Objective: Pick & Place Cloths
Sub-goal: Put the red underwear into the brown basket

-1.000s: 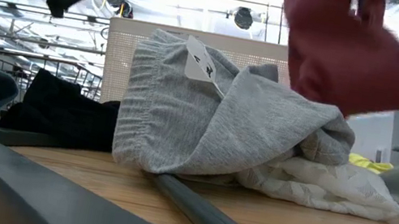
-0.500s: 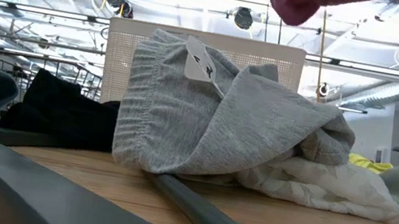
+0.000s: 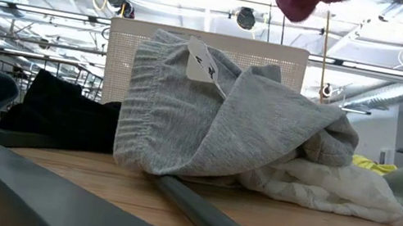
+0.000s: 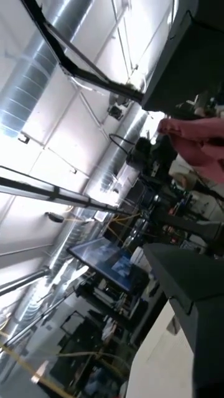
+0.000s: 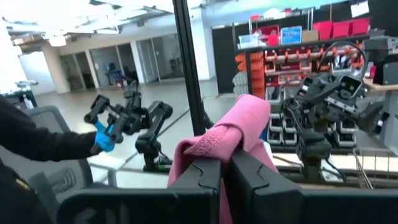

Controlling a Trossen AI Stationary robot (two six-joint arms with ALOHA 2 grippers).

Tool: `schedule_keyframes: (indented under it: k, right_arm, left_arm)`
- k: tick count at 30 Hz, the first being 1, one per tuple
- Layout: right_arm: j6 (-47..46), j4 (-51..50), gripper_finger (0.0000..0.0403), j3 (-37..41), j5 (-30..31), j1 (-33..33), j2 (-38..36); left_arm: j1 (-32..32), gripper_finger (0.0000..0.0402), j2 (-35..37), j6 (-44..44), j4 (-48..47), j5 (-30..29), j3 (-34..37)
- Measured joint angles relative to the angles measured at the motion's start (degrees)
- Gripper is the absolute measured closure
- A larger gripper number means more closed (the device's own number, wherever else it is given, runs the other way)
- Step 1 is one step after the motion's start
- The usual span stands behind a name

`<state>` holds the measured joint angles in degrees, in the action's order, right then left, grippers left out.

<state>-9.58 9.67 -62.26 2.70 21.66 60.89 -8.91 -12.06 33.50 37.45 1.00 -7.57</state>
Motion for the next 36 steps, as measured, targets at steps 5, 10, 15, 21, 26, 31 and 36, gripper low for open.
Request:
schedule_keyframes:
  k: [5,10,15,21,26,31,36]
  right_arm:
    - [0.0,4.3,0.0403,0.0,0.0,-1.2,1.6]
    - [-0.1,8.0,0.0403,0.0,0.0,-2.7,3.1]
    - [-0.2,11.0,0.0403,0.0,0.0,-4.2,4.2]
    - [-0.2,14.4,0.0403,0.0,-1.8,-5.9,5.1]
    - [-0.2,15.7,0.0403,0.0,-2.9,-6.9,5.5]
    - [-0.2,15.8,0.0403,0.0,-2.9,-8.0,5.6]
    - [-0.2,15.7,0.0403,0.0,-2.9,-9.4,6.4]
  left_arm:
    - [2.5,0.0037,-5.1,-2.1,0.0,-0.1,-3.9]
    - [4.9,0.0037,-13.4,-6.5,-0.4,-2.6,-9.8]
    - [7.0,0.0037,-23.5,-9.8,-0.4,-2.6,-17.3]
    - [10.2,0.0037,-34.7,-13.5,-0.8,-1.3,-26.1]
    - [12.2,0.0037,-42.5,-14.4,-3.0,1.7,-33.1]
    - [14.1,0.0037,-49.3,-15.6,-3.4,2.1,-38.7]
    - [15.8,0.0037,-55.7,-16.9,-3.5,2.2,-44.1]
